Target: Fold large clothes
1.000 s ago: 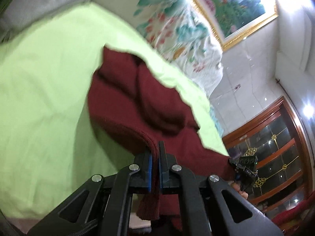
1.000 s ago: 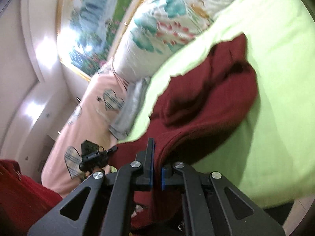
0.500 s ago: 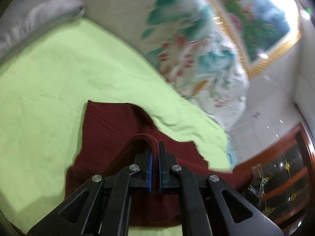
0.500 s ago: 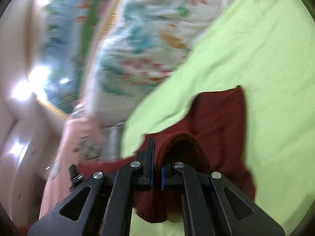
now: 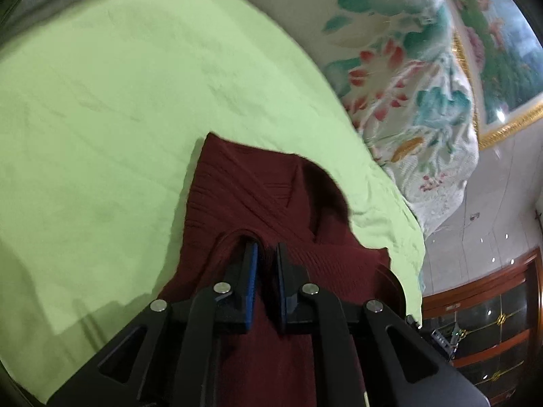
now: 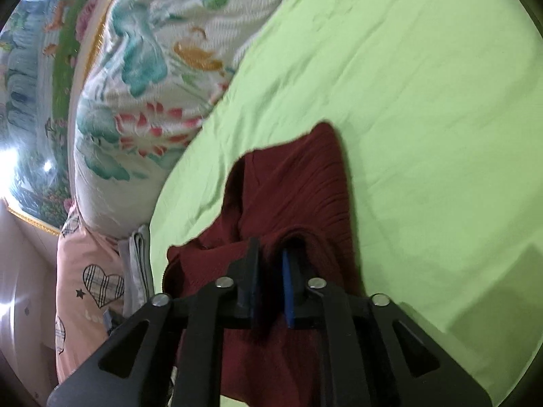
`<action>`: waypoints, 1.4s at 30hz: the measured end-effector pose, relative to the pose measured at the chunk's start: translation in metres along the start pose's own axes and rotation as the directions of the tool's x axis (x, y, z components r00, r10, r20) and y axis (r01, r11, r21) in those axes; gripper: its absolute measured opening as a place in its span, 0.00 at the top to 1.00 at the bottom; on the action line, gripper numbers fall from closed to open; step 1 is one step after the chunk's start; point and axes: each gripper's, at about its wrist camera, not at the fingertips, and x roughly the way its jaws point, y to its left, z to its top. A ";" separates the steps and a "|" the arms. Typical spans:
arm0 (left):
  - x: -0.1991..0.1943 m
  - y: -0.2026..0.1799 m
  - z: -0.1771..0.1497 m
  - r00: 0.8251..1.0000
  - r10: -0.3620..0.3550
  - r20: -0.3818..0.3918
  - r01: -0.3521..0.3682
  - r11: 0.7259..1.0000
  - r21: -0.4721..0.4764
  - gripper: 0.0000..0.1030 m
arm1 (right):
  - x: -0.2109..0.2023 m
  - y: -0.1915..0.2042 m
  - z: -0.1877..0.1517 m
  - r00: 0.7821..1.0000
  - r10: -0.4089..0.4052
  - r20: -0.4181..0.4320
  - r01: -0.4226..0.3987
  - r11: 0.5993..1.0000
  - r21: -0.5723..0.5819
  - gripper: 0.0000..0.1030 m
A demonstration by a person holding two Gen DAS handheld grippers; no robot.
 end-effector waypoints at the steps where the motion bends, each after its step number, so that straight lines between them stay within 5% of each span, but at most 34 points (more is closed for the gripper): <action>1: -0.010 -0.003 -0.005 1.000 -0.009 0.004 0.009 1.000 0.011 0.91 | -0.011 0.001 -0.001 0.999 0.008 0.034 -0.008 1.000 -0.001 0.75; 5: -0.026 -0.024 -0.031 0.997 -0.069 -0.032 0.071 0.995 0.070 0.84 | -0.034 0.015 -0.011 0.993 0.058 0.099 -0.055 0.998 -0.035 0.67; 9: 0.002 -0.050 -0.060 0.989 -0.073 -0.126 0.090 0.986 0.138 0.77 | -0.013 0.038 -0.027 0.995 0.095 -0.010 -0.096 0.990 -0.108 0.66; 13: 0.028 -0.044 -0.056 0.994 0.031 -0.108 -0.017 0.991 0.133 0.75 | 0.010 0.046 -0.029 0.998 -0.012 -0.054 0.002 0.984 -0.180 0.65; 15: 0.029 -0.026 -0.044 0.995 0.060 -0.078 -0.053 0.995 0.088 0.78 | 0.014 0.036 -0.022 0.995 -0.100 -0.028 0.093 0.978 -0.185 0.65; 16: 0.027 -0.013 -0.038 0.997 0.050 -0.063 -0.047 0.997 0.056 0.87 | 0.014 0.030 -0.018 0.990 -0.138 -0.009 0.135 0.975 -0.174 0.65; 17: 0.027 -0.003 -0.031 0.997 0.036 -0.061 -0.035 0.999 0.019 0.95 | 0.011 0.021 -0.014 0.989 -0.145 0.005 0.144 0.979 -0.146 0.65; 21: 0.004 0.012 -0.029 0.999 0.047 -0.016 -0.047 0.999 -0.019 0.95 | -0.009 0.010 -0.013 0.992 -0.118 0.055 0.122 0.989 -0.081 0.65; 28: -0.045 0.009 -0.076 0.999 0.046 0.009 -0.046 0.999 -0.016 0.66 | -0.036 0.031 -0.046 0.995 -0.063 0.083 0.073 0.989 -0.126 0.58; 42: -0.086 0.028 -0.153 0.999 0.000 -0.033 -0.002 0.997 -0.077 0.50 | -0.043 0.039 -0.114 0.999 0.013 -0.034 -0.017 0.992 -0.127 0.54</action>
